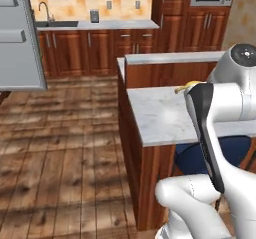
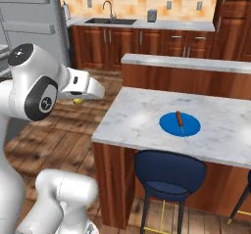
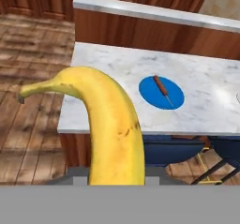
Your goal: Pick up the apple and banana from the fridge and place one fruit on each plate on the dining counter.
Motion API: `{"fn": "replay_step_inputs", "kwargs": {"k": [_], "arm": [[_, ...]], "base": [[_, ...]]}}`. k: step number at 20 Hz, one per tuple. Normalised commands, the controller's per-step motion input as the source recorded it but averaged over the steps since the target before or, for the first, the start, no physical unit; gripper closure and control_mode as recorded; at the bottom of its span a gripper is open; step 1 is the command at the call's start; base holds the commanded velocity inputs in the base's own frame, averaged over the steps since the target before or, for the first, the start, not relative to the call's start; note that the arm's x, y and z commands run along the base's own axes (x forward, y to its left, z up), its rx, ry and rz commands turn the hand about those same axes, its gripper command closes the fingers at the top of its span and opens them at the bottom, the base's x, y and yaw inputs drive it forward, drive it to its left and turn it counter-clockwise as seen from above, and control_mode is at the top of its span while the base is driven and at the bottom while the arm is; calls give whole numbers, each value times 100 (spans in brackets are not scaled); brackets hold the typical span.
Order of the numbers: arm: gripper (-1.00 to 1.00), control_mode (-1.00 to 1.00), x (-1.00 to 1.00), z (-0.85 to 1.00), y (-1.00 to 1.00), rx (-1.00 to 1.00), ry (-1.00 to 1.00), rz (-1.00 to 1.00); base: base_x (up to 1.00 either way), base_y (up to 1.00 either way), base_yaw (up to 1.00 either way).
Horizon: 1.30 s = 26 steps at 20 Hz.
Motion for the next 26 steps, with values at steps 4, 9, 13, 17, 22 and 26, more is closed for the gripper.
{"fn": "replay_step_inputs", "kwargs": {"k": [4, 9, 13, 17, 22, 26], "arm": [[100, 100, 0, 0, 0, 0, 0, 0], [100, 100, 0, 0, 0, 0, 0, 0], [100, 100, 0, 0, 0, 0, 0, 0], [100, -100, 25, -6, -1, 5, 5, 2], [100, -100, 100, -66, -10, 16, 36, 25], [100, -100, 80, -64, -14, 3, 16, 53]], "base": [[26, -100, -3], [85, -96, 0], [91, -67, 0], [75, -17, 4], [0, 0, 0], [0, 0, 0]]}}
